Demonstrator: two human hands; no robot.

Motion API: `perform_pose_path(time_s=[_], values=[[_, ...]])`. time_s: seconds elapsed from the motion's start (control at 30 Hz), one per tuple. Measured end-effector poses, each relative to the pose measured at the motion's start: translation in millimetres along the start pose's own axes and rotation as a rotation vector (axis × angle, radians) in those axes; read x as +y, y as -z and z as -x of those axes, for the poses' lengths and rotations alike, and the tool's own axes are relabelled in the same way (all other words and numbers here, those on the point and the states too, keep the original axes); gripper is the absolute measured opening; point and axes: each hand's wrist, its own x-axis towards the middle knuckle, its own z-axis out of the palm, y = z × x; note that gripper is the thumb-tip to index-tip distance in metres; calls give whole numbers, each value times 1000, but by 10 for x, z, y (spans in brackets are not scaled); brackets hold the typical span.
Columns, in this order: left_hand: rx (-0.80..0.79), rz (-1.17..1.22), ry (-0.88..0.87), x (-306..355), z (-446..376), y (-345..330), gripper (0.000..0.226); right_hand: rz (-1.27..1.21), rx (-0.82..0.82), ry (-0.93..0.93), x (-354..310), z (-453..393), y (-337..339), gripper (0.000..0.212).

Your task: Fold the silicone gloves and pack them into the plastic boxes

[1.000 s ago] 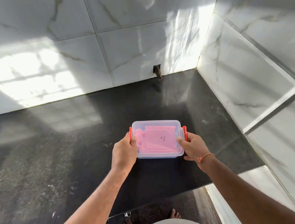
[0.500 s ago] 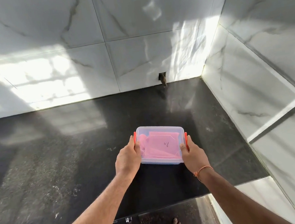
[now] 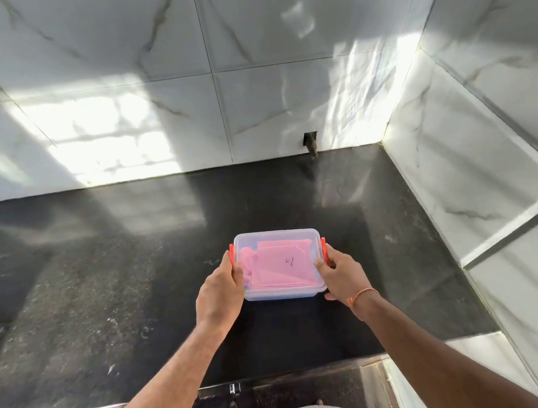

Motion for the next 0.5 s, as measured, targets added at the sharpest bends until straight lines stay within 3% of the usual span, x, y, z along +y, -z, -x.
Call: perform_pose_path(time_s=[0.3, 0.5], values=[[94, -42, 117, -604, 170, 377, 61, 74, -154, 104, -305, -40, -637, 51], [82, -119, 63, -739, 167, 394, 61, 376, -42, 293, -239, 87, -812, 68]])
